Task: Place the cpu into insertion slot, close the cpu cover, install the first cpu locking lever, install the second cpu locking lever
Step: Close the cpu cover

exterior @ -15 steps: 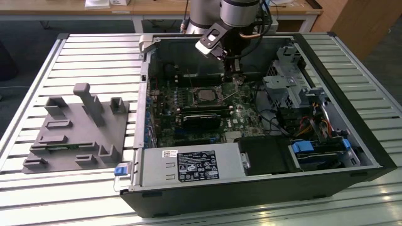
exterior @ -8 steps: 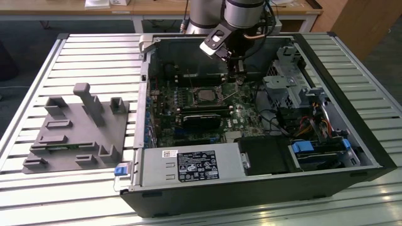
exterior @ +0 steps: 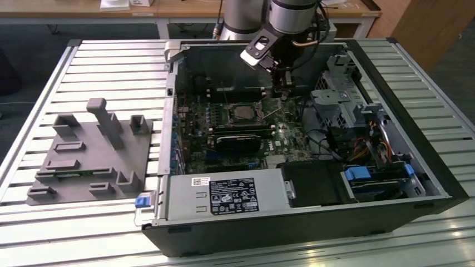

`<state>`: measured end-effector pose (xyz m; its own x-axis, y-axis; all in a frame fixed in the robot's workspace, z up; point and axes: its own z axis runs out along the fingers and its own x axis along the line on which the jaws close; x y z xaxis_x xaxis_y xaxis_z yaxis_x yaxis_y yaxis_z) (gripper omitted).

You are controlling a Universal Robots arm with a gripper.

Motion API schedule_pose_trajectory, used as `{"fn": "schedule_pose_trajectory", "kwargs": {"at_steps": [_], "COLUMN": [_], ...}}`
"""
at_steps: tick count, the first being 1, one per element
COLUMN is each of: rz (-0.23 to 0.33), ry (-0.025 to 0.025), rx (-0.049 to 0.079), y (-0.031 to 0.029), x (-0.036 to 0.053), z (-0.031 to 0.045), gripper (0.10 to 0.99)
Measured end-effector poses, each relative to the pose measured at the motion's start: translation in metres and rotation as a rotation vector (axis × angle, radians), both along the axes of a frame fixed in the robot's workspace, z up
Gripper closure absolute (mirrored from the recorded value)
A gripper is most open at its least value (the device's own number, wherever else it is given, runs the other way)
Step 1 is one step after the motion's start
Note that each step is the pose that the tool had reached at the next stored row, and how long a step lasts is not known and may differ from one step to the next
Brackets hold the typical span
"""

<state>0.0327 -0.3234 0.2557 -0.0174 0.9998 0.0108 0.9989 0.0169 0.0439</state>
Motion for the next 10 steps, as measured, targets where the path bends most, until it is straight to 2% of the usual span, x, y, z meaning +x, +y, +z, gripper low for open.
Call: {"fn": "schedule_pose_trajectory", "kwargs": {"at_steps": [10], "rz": [0.001], "ry": [0.0000], "rx": [0.000], "y": [0.0011], "x": [0.0087], "z": [-0.0008], "gripper": [0.980]}}
